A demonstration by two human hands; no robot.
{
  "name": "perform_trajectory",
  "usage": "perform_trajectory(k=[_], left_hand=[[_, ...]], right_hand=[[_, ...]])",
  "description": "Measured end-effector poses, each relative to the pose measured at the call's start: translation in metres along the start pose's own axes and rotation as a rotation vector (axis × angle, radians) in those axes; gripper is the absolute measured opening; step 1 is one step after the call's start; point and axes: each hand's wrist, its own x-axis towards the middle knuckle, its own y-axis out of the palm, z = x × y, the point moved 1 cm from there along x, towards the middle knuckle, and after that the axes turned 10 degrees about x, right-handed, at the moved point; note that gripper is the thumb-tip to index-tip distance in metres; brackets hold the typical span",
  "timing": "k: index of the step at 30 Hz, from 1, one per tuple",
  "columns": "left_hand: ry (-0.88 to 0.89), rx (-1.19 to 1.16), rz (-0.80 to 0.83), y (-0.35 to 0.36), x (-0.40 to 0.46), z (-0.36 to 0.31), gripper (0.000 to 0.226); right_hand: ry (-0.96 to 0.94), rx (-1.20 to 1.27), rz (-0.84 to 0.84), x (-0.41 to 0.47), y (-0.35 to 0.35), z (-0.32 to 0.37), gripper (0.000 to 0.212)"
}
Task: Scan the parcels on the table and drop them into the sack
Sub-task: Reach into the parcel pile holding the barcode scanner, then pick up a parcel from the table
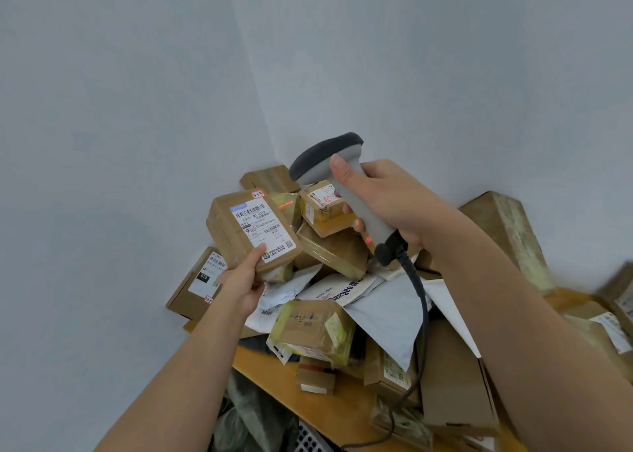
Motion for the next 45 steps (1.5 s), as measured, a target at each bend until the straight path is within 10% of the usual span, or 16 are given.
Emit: perform_trajectory(k=[16,28,32,38,45], left_hand=[[-0.02,0.049,-0.03,0.004,0.003,0.003,0.085],[0.036,0.007,-0.153,-0.07,-0.031,-0.011,0.022],[-0.028,0.004,-0.308,-0.148,-0.027,0.029,0.084],[-0.424,-0.006,-0.46,-0.243,-0.022,0.132,0.071],[-0.559,0.163,-0.41,-0.318,0.016,0.201,0.117]], right_hand=[[-0.036,-0.024,-0.019,-0.028,-0.002,0.025,0.051],[0.091,0.097,0.122,-0.01,0.054,-0.003,0.054],[0.181,0.132,0.184,-0.002,0.097,-0.033,0.05],[0.302,0.064,0.239,0.009,0.157,-0.086,0.054],[0.388,0.091,0.134,0.026,0.196,-0.123,0.049]])
